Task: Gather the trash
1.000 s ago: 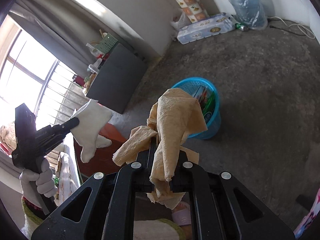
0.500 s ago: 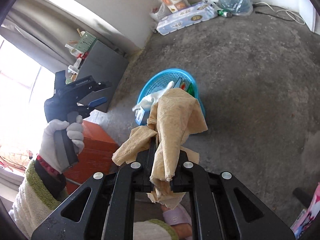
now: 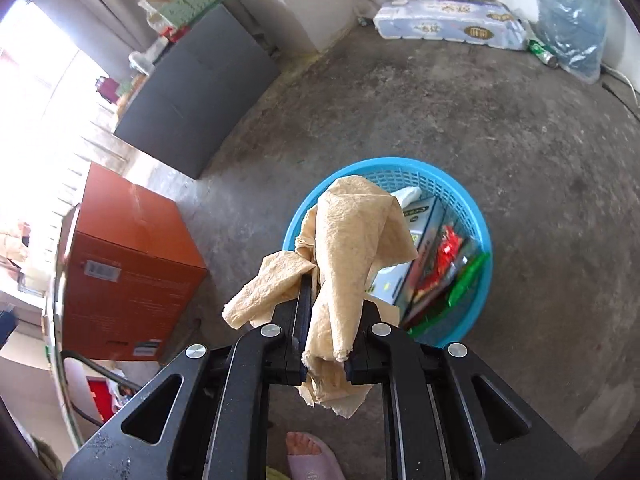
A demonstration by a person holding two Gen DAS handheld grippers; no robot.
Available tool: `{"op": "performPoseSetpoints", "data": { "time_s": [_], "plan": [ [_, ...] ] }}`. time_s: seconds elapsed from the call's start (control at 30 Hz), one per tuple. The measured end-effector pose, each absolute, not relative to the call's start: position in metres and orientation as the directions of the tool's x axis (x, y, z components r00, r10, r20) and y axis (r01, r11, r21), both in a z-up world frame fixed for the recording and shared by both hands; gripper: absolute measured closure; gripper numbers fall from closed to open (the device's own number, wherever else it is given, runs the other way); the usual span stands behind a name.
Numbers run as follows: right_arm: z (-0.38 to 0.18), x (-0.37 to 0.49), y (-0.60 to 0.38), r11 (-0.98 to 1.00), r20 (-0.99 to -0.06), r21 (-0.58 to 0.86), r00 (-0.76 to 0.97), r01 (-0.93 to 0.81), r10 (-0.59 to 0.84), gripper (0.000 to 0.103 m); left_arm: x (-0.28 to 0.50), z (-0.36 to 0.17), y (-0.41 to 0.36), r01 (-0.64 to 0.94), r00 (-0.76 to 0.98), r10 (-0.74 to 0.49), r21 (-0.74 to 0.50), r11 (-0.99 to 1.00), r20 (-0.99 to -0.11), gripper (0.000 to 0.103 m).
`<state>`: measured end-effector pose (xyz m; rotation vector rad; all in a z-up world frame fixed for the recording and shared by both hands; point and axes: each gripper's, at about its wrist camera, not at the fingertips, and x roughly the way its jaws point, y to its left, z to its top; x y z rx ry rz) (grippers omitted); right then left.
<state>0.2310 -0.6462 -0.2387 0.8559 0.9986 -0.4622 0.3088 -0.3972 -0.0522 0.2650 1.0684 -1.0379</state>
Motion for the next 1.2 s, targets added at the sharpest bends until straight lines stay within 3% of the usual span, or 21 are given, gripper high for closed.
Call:
{"op": "performPoseSetpoints", "data": {
  "time_s": [0.27,0.57,0.67,0.73,0.77,0.8,1.03,1.2],
  "plan": [
    [-0.347,0.331,-0.690,0.568,-0.959,0.283,0.222,0.773,0.176,0.090,0.324,-0.007,-0.231,0.684,0.382,-0.535,-0.159,0.712,-0.753,0.043],
    [-0.420,0.358,-0.690,0.548,-0.972,0.196,0.086,0.813,0.219,0.090,0.336,-0.025,-0.118,0.494,0.469,-0.404,-0.145,0.857,-0.786,0.043],
    [-0.420,0.355,-0.682,0.563,-0.974,0.186,0.076,0.805,0.212,0.086,0.334,-0.026,-0.108,0.483,0.466,-0.413,-0.166,0.860,-0.782,0.043],
    [-0.410,0.351,-0.678,0.562,-0.971,0.199,0.085,0.803,0.222,0.072,0.333,-0.024,-0.106,0.488,0.468,-0.429,-0.179,0.854,-0.773,0.043],
    [-0.404,0.348,-0.675,0.571,-0.970,0.206,0.089,0.795,0.225,0.056,0.332,-0.023,-0.107,0.494,0.467,-0.437,-0.183,0.850,-0.769,0.043],
    [-0.396,0.345,-0.672,0.586,-0.971,0.205,0.090,0.784,0.220,0.046,0.331,-0.021,-0.109,0.498,0.469,-0.442,-0.185,0.847,-0.765,0.043],
    [-0.330,0.313,-0.661,0.633,-0.980,0.196,0.136,0.749,0.142,0.042,0.308,-0.014,-0.103,0.517,0.455,-0.492,-0.230,0.825,-0.742,0.043],
    [-0.257,0.264,-0.641,0.642,-0.957,0.257,0.281,0.722,0.067,0.042,0.270,0.007,-0.091,0.538,0.476,-0.514,-0.226,0.812,-0.714,0.043]
  ]
}}
